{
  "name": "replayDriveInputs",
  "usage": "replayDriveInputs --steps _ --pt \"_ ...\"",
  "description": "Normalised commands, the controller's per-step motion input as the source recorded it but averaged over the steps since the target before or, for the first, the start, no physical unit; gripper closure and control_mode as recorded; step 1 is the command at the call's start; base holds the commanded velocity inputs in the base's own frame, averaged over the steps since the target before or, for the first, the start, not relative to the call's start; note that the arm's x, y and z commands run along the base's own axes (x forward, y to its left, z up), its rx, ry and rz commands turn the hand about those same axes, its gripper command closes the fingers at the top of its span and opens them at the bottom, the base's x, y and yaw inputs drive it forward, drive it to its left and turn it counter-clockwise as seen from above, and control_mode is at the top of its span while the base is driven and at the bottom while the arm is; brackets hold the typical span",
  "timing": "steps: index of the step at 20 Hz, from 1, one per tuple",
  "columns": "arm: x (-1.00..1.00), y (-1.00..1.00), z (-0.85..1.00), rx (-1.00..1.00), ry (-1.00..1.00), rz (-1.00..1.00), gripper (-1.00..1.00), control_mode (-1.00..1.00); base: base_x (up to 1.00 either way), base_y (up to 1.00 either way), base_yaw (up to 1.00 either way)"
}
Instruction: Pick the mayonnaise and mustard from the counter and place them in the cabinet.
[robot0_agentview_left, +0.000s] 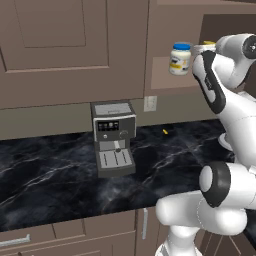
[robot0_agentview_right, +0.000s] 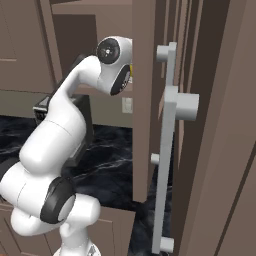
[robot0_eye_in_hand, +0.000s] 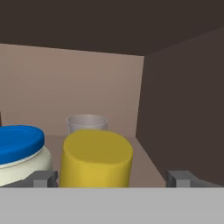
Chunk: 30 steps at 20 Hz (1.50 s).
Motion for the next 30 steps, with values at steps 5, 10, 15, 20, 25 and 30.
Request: replayDriveInputs --steps 5,10,15,20,25,30 --pt "-0.22 0.08 0.08 0.00 -0.01 0.05 -1.00 -1.00 0.00 0.00 0.00" --pt "-0.46 0.30 0.04 0.00 0.00 0.04 -1.00 -1.00 0.00 0.00 0.00" --pt "-0.76 0.32 0.01 0.00 -0.02 0.02 -1.00 -1.00 0.00 0.00 0.00" --pt "-0.98 0.13 0.00 0.00 -0.04 0.00 -1.00 -1.00 0.00 0.00 0.00" --pt "-1.00 0.00 0.00 0.00 -0.06 0.00 -1.00 -1.00 0.00 0.00 0.00" --pt "-0.99 0.00 0.00 0.00 -0.05 0.00 -1.00 -1.00 0.00 0.00 0.00"
